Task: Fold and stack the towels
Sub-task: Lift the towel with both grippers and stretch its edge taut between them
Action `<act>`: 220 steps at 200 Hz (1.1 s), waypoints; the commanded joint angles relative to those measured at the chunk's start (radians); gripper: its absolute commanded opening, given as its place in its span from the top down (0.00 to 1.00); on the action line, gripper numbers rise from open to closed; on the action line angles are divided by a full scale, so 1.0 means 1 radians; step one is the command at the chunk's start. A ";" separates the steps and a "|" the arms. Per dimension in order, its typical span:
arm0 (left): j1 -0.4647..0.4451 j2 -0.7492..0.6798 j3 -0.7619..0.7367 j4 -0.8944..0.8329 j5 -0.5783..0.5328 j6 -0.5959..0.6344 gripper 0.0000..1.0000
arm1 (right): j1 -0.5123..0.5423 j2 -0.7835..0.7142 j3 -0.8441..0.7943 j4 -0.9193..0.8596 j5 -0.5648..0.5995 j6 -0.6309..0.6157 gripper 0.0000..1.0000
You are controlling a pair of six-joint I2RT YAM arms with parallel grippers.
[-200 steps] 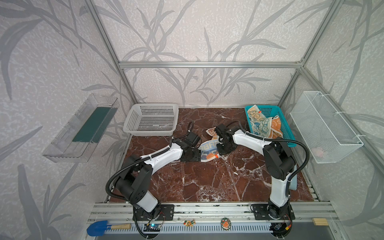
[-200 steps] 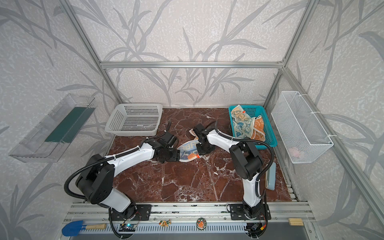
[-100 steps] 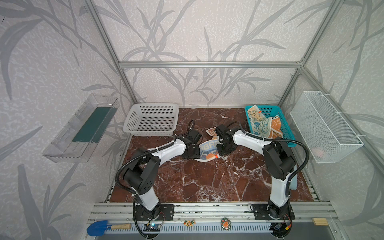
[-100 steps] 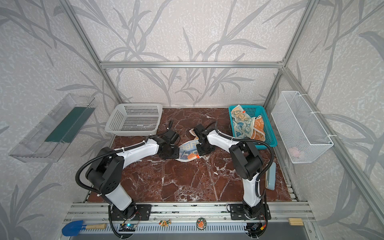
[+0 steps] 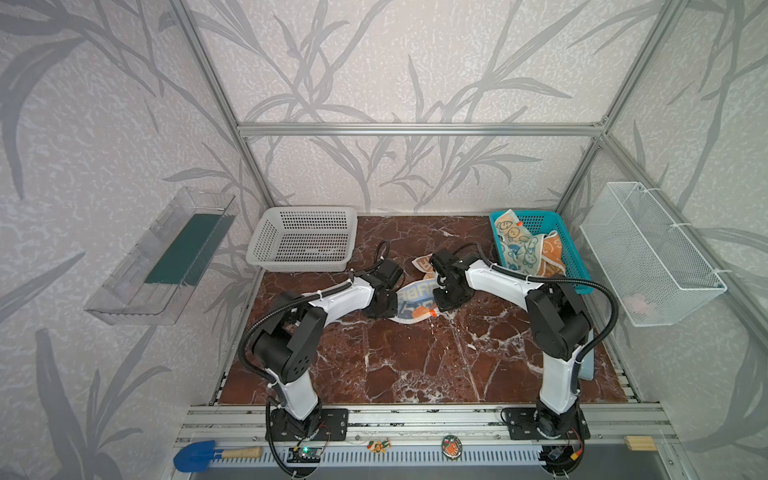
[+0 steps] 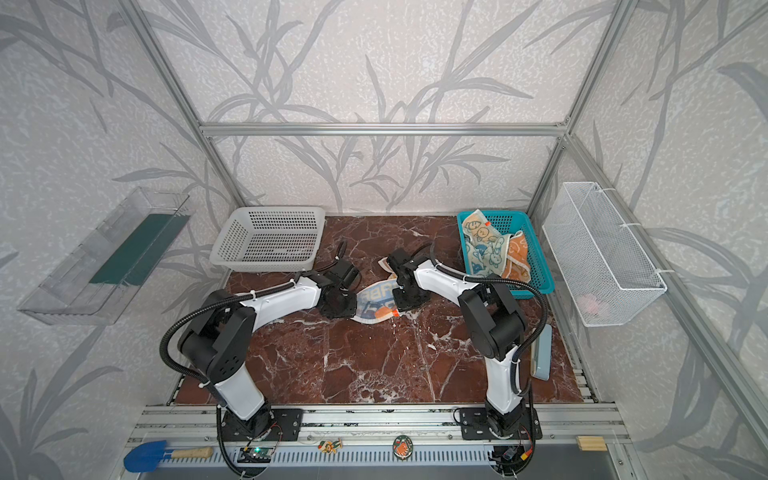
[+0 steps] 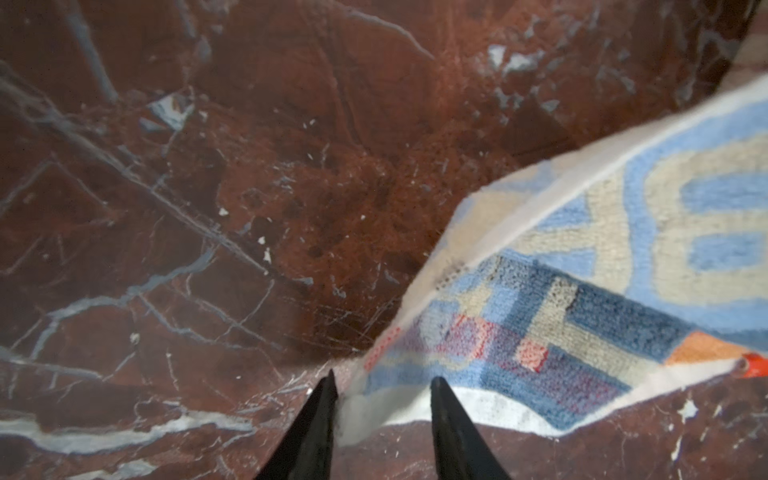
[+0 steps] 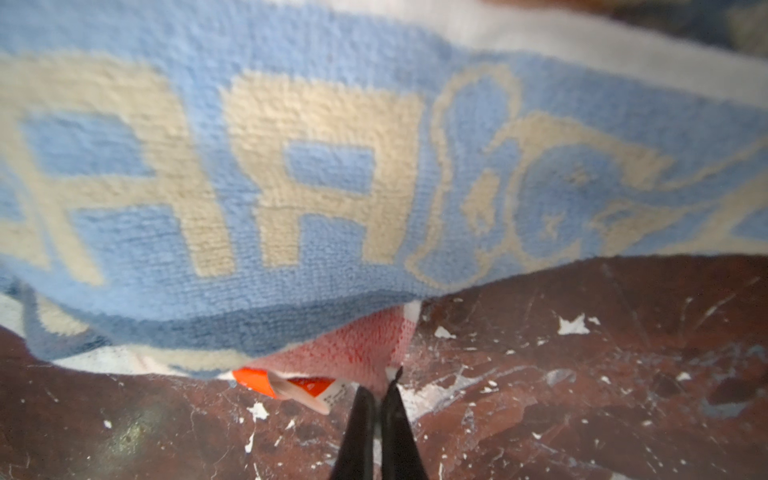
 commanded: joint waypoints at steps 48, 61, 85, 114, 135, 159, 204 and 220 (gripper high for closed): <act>0.019 -0.013 0.017 0.003 -0.068 -0.028 0.88 | -0.003 -0.070 0.024 -0.042 -0.004 -0.016 1.00; 0.026 -0.021 0.027 -0.009 -0.068 -0.028 0.92 | -0.004 -0.081 0.034 -0.056 0.001 -0.018 1.00; 0.036 -0.054 0.058 -0.034 -0.052 -0.028 1.00 | -0.006 -0.113 0.072 -0.110 0.017 -0.029 1.00; 0.054 -0.145 0.129 -0.071 -0.028 -0.045 1.00 | -0.014 -0.174 0.176 -0.200 0.037 -0.050 1.00; 0.077 -0.208 0.208 -0.076 -0.024 -0.060 1.00 | -0.027 -0.209 0.291 -0.264 0.052 -0.069 1.00; 0.111 -0.251 0.355 -0.120 -0.026 -0.065 1.00 | -0.032 -0.229 0.443 -0.306 0.093 -0.092 1.00; 0.145 -0.230 0.631 -0.218 -0.032 -0.038 1.00 | -0.043 -0.123 0.889 -0.506 0.140 -0.125 1.00; 0.152 -0.233 0.692 -0.239 -0.044 -0.026 1.00 | -0.043 -0.062 1.066 -0.583 0.151 -0.133 1.00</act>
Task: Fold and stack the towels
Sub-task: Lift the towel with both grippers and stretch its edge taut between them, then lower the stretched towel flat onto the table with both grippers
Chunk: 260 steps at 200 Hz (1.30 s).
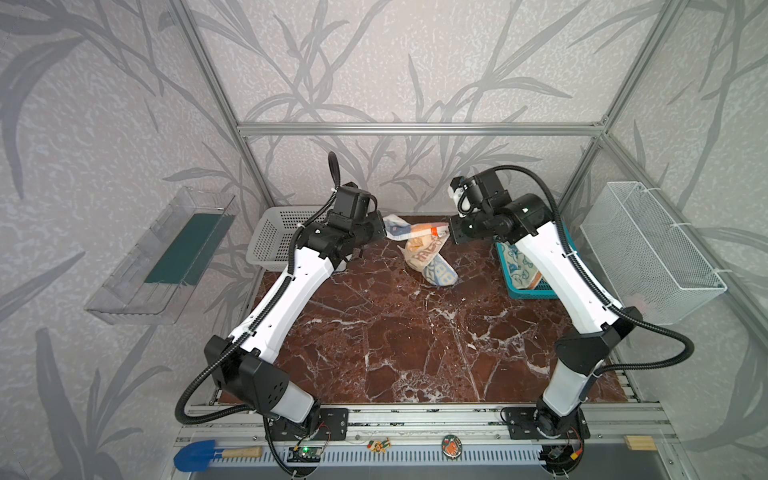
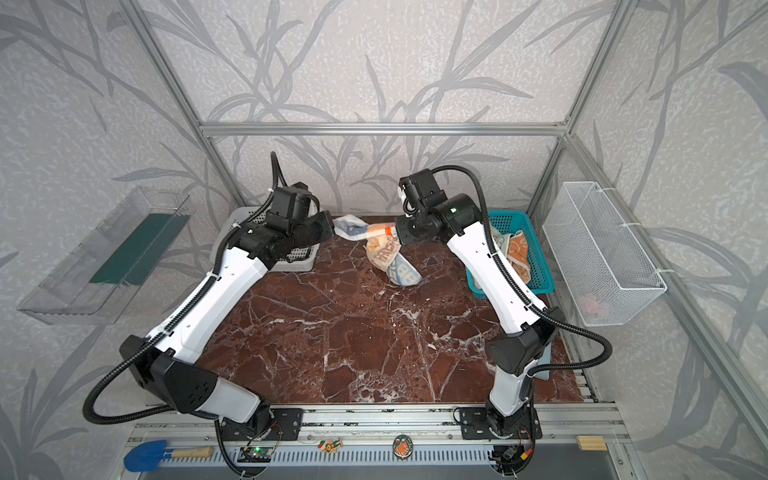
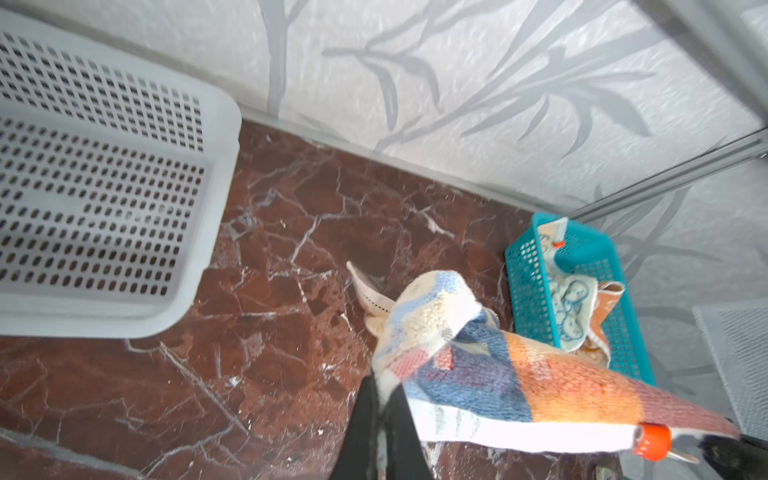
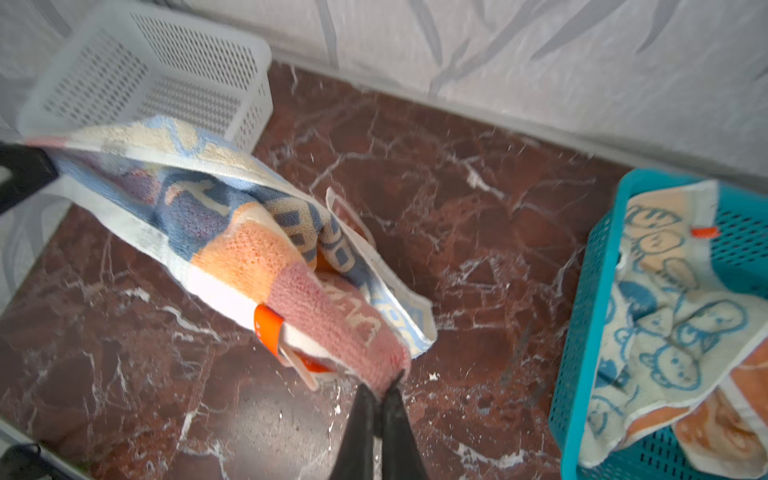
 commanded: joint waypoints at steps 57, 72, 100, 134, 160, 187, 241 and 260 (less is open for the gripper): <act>0.041 -0.041 0.281 -0.182 -0.071 0.062 1.00 | -0.017 0.130 0.529 -0.287 0.023 -0.052 1.00; 0.042 -0.054 0.328 -0.213 -0.085 0.076 1.00 | -0.017 0.052 0.432 -0.235 0.027 -0.051 1.00; 0.041 -0.125 0.351 -0.234 -0.055 0.084 1.00 | -0.017 -0.031 0.395 -0.243 0.008 -0.065 1.00; 0.035 -0.274 0.300 -0.262 0.000 0.039 1.00 | 0.005 -0.173 0.310 -0.234 -0.051 -0.101 1.00; 0.032 -0.388 0.250 -0.294 0.022 -0.002 1.00 | 0.010 -0.304 0.196 -0.168 -0.099 -0.099 1.00; 0.032 -0.433 0.252 -0.340 0.029 -0.041 1.00 | 0.009 -0.337 0.173 -0.189 -0.091 -0.100 1.00; 0.038 -0.292 0.190 -0.313 0.001 -0.015 1.00 | -0.087 -0.154 0.296 -0.288 -0.053 -0.080 1.00; 0.052 -0.195 0.152 -0.256 0.018 -0.002 1.00 | -0.144 -0.041 0.328 -0.304 -0.057 -0.092 1.00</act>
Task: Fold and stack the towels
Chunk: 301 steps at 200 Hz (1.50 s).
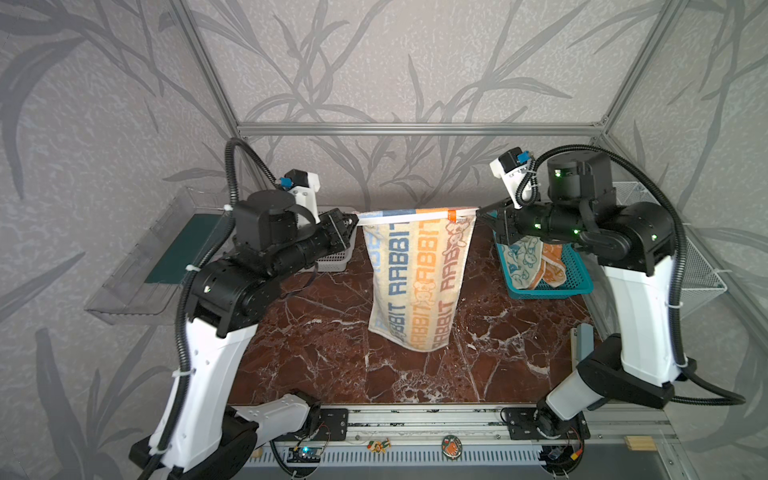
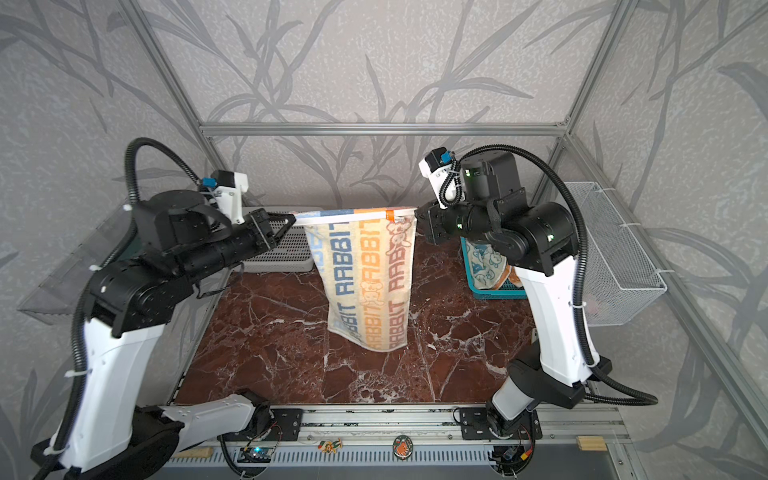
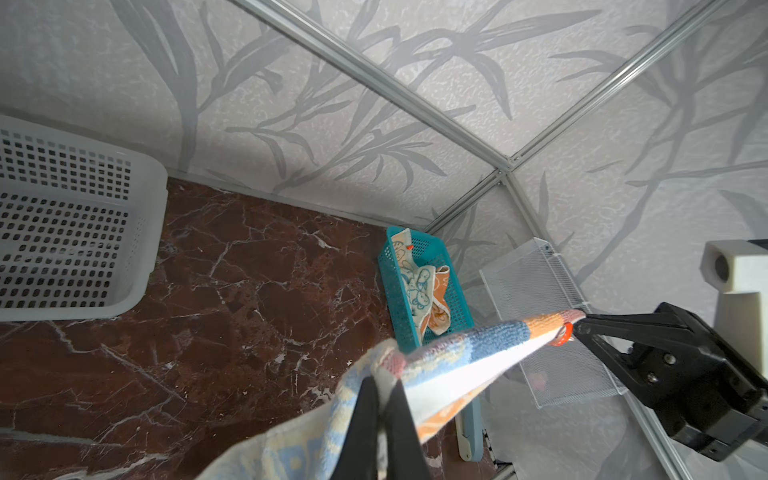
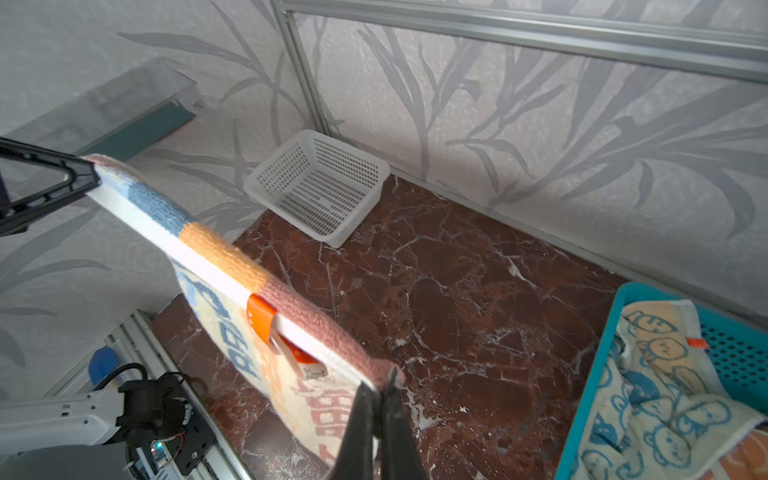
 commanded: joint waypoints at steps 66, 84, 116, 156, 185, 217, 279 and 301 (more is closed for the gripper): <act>0.136 0.553 -0.015 0.175 -0.054 0.045 1.00 | -0.196 0.509 0.152 -0.076 0.150 -0.024 1.00; 0.147 0.665 0.059 0.168 -0.059 0.060 1.00 | -0.213 0.611 0.220 -0.070 0.129 -0.027 1.00; 0.159 0.800 0.142 0.154 0.007 0.064 1.00 | -0.227 0.704 0.233 -0.064 0.114 -0.029 1.00; 0.159 0.814 0.097 0.142 0.017 0.084 1.00 | -0.232 0.709 0.104 -0.062 0.032 -0.027 1.00; 0.158 0.751 -0.043 0.162 0.011 0.096 1.00 | -0.229 0.555 -0.219 0.094 0.000 -0.005 1.00; 0.154 0.627 -0.277 0.217 0.011 0.081 1.00 | -0.229 0.396 -0.520 0.225 -0.027 0.019 1.00; 0.096 0.436 -0.635 0.327 0.023 0.028 1.00 | -0.216 0.165 -0.952 0.369 -0.024 0.056 1.00; 0.070 0.403 -0.698 0.339 0.018 0.012 1.00 | -0.209 0.121 -1.062 0.398 -0.016 0.060 1.00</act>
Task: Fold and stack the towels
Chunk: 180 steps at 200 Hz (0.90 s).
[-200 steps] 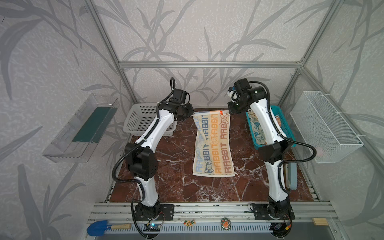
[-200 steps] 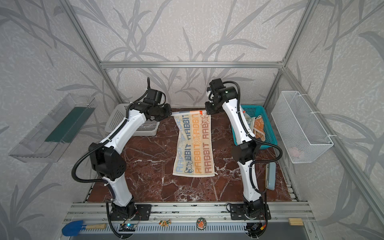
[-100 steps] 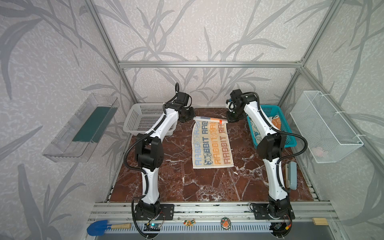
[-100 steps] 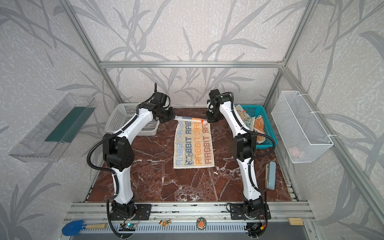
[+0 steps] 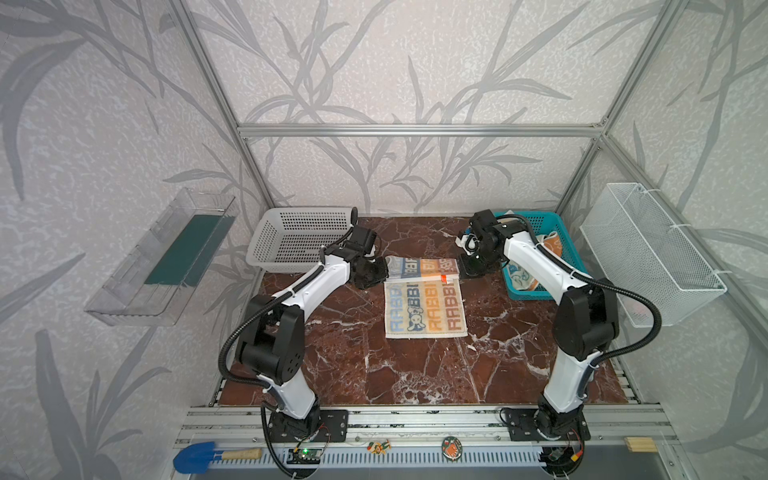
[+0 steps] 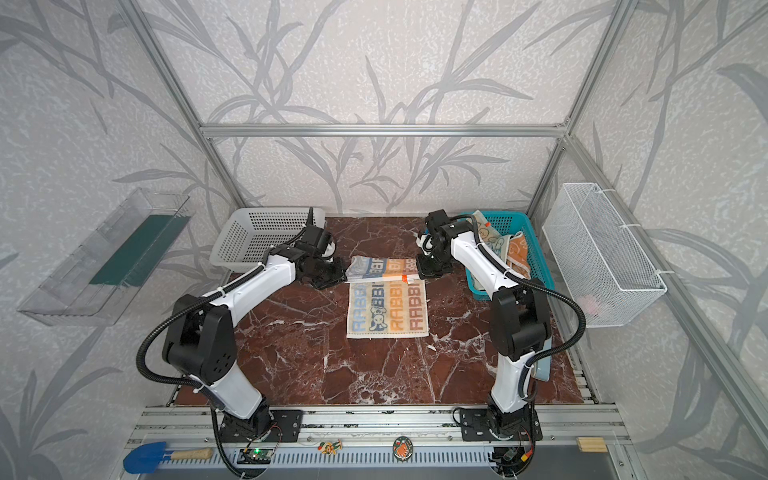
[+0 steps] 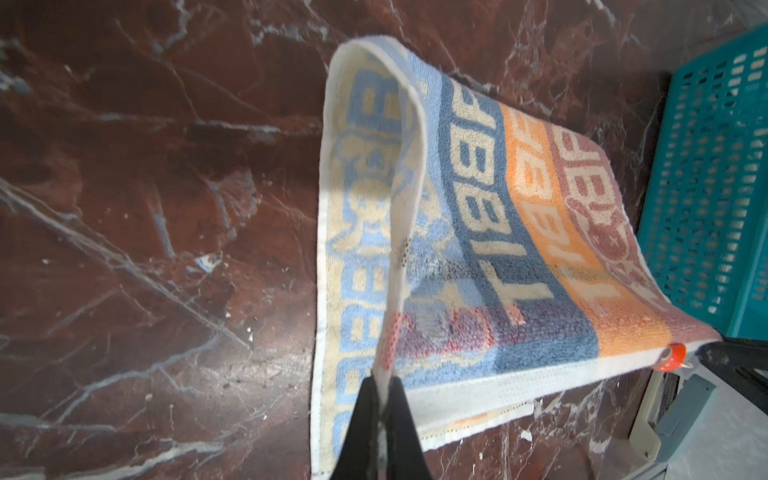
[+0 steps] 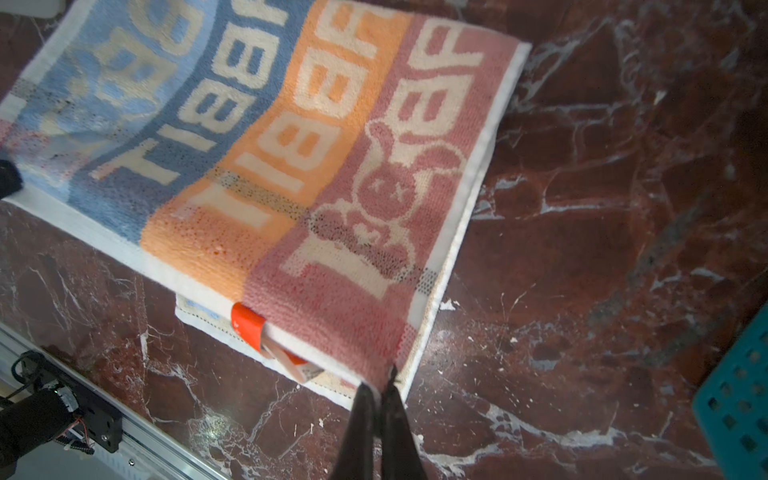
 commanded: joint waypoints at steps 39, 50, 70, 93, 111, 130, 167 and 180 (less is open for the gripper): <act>-0.040 -0.098 -0.156 0.009 -0.120 -0.063 1.00 | -0.015 -0.105 -0.236 0.062 0.113 0.045 1.00; -0.051 -0.111 -0.177 0.010 -0.121 -0.071 1.00 | -0.012 -0.121 -0.256 0.065 0.112 0.049 1.00; -0.069 -0.138 -0.212 0.008 -0.111 -0.083 1.00 | -0.002 -0.160 -0.278 0.056 0.119 0.047 1.00; -0.086 -0.174 -0.260 0.010 -0.119 -0.092 1.00 | 0.009 -0.204 -0.328 0.054 0.128 0.053 1.00; -0.092 -0.186 -0.299 0.021 -0.120 -0.099 1.00 | 0.024 -0.221 -0.382 0.078 0.124 0.064 1.00; -0.095 -0.179 -0.345 0.051 -0.104 -0.111 1.00 | 0.042 -0.212 -0.440 0.111 0.115 0.079 1.00; -0.103 -0.124 -0.384 0.100 -0.084 -0.125 1.00 | 0.061 -0.171 -0.517 0.180 0.087 0.111 1.00; -0.106 -0.105 -0.382 0.107 -0.077 -0.125 1.00 | 0.062 -0.154 -0.527 0.194 0.087 0.116 1.00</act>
